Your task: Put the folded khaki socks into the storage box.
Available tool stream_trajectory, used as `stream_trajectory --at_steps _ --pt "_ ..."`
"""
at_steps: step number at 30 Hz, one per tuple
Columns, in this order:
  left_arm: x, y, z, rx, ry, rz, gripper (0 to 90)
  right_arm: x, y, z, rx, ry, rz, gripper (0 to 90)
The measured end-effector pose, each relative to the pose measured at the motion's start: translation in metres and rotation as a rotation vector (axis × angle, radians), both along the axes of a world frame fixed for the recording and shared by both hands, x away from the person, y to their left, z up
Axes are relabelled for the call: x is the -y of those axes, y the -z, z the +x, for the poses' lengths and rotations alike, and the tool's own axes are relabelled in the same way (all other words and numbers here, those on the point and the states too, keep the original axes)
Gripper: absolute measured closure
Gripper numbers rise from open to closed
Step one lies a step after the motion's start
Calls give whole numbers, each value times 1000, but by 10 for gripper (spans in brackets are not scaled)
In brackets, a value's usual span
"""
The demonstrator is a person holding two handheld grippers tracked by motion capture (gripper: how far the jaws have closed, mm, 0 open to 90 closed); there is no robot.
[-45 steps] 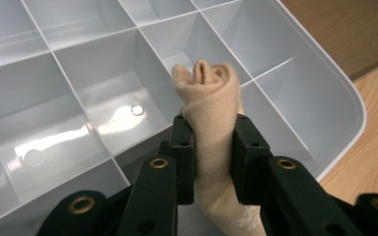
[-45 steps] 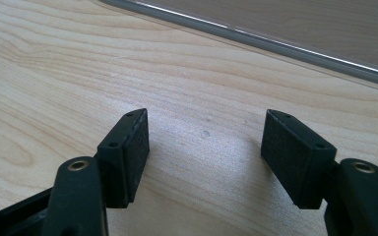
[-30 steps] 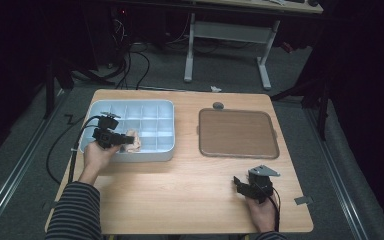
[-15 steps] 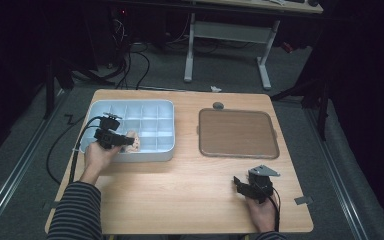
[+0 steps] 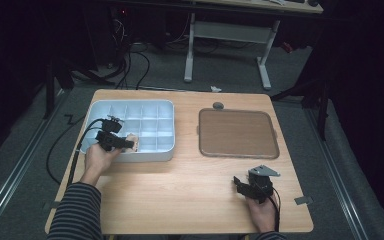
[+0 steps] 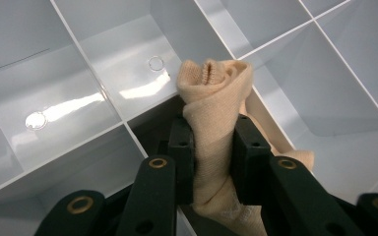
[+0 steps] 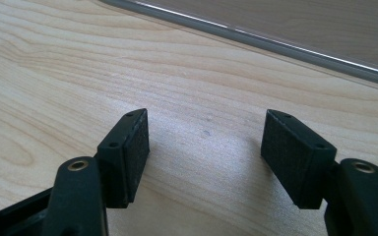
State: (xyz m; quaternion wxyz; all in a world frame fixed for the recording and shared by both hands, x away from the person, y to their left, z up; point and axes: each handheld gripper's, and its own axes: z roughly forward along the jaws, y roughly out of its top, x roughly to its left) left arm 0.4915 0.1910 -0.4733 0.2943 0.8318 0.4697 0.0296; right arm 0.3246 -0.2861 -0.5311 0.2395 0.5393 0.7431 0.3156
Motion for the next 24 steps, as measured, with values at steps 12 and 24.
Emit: stream_trajectory --at_steps 12,24 --pt "2 3 -2 -8 -1 9 712 0 0 0 0 -2 -1 348" --pt "-3 -11 -11 68 -31 -38 582 0 0 0 0 -5 -2 340"
